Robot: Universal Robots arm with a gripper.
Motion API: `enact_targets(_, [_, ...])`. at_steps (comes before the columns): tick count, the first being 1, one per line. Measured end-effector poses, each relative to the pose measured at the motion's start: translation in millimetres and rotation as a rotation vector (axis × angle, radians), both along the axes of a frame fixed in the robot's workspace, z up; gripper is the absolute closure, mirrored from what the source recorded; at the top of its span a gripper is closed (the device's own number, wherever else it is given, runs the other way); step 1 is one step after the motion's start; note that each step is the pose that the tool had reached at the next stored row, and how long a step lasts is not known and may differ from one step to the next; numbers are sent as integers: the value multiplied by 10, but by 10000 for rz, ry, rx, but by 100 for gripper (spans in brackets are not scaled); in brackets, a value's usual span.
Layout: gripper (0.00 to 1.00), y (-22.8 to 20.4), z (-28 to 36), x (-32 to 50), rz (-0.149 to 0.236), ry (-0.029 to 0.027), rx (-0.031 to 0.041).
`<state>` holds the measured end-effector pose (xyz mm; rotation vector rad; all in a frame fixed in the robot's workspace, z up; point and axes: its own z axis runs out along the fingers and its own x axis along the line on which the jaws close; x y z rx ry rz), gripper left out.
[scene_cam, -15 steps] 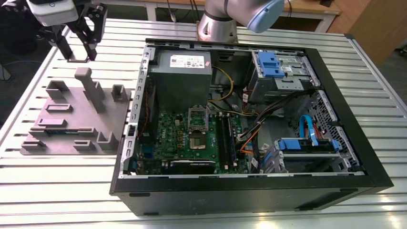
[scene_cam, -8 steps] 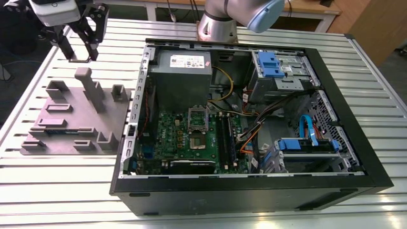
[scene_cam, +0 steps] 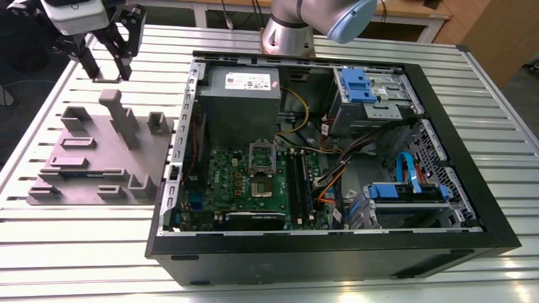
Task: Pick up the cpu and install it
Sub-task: 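Pick up the cpu and move it towards the insertion slot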
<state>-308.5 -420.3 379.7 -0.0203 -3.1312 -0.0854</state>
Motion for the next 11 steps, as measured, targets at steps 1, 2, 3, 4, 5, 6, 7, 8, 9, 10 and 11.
enact_targets(1, [53, 0, 0, 2, -1, 0, 0])
enact_targets(2, [53, 0, 0, 4, 0, 1, 0])
enact_targets(3, [53, 0, 0, 6, 0, 1, -1])
enact_targets(4, [53, 0, 0, 7, -1, 1, -1])
enact_targets(5, [53, 0, 0, 8, -1, 0, -1])
enact_targets(6, [53, 0, 0, 11, 0, 0, 0])
enact_targets(7, [53, 0, 0, 14, 0, 0, 0])
enact_targets(8, [53, 0, 0, 15, 0, 0, 0])
enact_targets(9, [53, 0, 0, 17, 0, 0, 0])
enact_targets(10, [53, 0, 0, 20, 0, 0, -1])
enact_targets(11, [53, 0, 1, 23, 0, 1, -1])
